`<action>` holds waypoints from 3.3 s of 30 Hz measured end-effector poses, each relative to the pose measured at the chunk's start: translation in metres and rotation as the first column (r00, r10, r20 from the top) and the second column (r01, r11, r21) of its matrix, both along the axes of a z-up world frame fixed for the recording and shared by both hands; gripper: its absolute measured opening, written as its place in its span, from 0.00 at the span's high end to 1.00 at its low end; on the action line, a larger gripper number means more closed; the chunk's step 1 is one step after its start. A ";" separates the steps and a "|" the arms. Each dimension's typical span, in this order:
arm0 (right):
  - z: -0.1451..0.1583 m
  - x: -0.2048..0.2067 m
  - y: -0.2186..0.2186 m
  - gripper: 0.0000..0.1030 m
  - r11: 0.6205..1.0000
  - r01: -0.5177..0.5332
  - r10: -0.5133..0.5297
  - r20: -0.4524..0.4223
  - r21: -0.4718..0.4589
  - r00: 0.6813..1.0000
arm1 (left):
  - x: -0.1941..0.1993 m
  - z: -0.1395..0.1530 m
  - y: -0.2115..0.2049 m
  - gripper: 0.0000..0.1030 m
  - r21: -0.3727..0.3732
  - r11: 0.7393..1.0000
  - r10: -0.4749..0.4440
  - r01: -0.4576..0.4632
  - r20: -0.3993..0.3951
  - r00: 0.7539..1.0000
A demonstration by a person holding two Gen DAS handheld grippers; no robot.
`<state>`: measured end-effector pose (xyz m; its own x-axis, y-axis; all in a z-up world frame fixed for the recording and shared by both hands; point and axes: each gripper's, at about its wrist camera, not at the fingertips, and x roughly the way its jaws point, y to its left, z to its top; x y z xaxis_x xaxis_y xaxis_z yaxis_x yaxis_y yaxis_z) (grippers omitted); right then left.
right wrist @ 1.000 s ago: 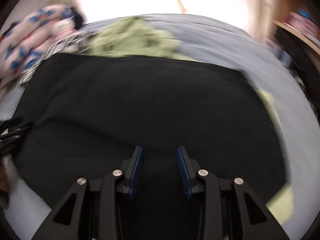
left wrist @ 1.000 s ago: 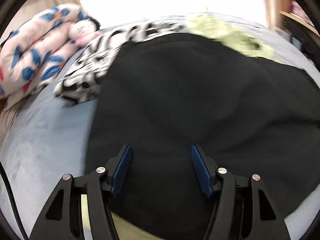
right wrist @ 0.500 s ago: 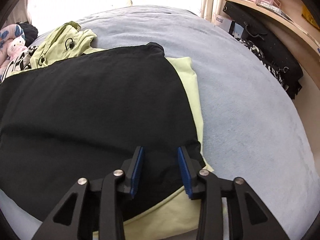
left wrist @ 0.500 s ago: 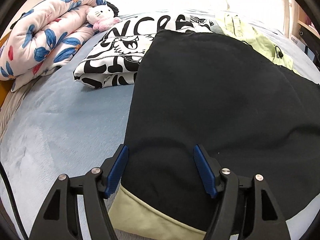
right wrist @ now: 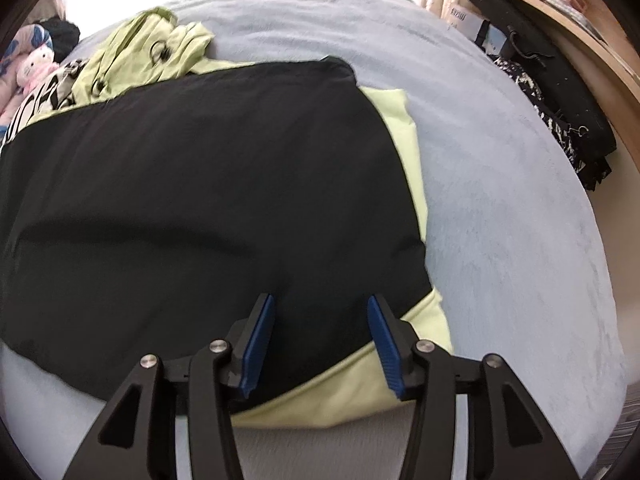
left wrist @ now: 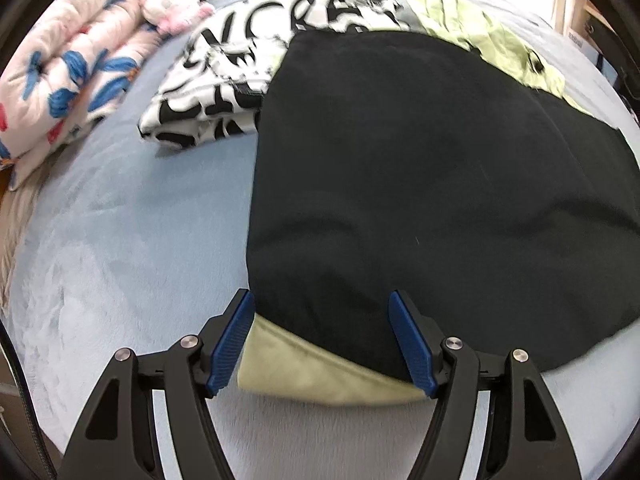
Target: Fold large clothes
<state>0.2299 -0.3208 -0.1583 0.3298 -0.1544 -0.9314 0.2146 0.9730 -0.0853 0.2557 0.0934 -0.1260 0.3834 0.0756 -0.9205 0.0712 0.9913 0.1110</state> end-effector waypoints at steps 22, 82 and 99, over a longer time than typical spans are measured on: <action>0.154 0.071 0.038 0.52 0.985 -0.173 0.173 0.108 -0.010 0.979 | 0.065 0.156 -0.043 0.29 -0.016 0.978 -0.206 0.208 0.081 0.975; 0.092 0.168 0.064 0.51 0.923 -0.322 0.279 0.208 0.212 0.937 | 0.081 0.027 -0.088 0.73 -0.351 0.739 -0.523 0.575 0.241 0.818; 0.062 0.351 0.133 0.34 0.797 -0.589 0.584 0.075 0.137 0.808 | 0.157 0.005 -0.058 0.47 -0.678 0.629 -0.364 0.381 0.176 0.915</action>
